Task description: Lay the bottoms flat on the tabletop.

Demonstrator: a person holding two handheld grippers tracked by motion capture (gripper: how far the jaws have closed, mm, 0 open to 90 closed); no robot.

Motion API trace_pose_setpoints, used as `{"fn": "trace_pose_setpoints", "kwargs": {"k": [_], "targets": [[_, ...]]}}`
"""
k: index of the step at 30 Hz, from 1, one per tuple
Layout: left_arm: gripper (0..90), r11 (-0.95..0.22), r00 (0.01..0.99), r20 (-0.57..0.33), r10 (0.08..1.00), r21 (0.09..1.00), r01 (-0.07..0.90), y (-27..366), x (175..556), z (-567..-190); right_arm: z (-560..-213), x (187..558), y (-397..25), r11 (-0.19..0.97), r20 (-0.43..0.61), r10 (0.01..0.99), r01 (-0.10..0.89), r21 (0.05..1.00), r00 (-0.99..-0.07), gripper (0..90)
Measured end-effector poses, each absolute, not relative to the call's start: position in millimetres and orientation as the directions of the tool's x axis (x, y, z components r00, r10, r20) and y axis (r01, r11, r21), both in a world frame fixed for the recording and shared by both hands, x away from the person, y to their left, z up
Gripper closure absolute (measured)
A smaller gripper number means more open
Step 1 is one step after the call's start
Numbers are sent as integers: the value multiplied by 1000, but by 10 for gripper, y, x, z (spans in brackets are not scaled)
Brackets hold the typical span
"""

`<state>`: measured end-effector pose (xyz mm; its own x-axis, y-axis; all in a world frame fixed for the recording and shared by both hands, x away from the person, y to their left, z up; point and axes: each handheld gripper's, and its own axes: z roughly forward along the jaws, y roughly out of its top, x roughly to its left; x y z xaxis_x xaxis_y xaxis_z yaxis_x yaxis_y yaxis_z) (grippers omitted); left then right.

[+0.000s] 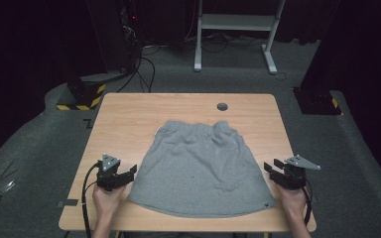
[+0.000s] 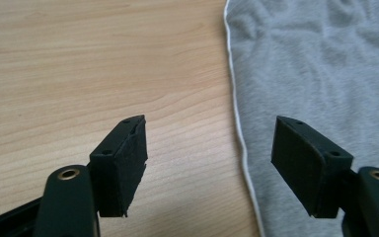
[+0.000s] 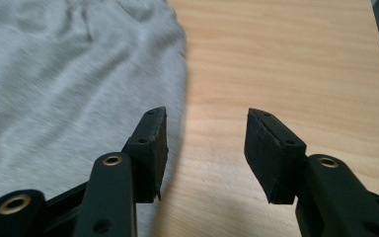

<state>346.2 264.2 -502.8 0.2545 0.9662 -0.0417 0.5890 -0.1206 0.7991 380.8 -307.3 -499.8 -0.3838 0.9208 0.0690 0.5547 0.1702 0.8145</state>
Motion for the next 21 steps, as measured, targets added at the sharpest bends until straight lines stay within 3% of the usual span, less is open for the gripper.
{"fn": "trace_pose_setpoints", "kwargs": {"k": [21], "targets": [[308,-145,198,29,980,784,603,2691,3595,-5123,-5173,3976,-3052,215,11,939,610,763,-345,503]]}}
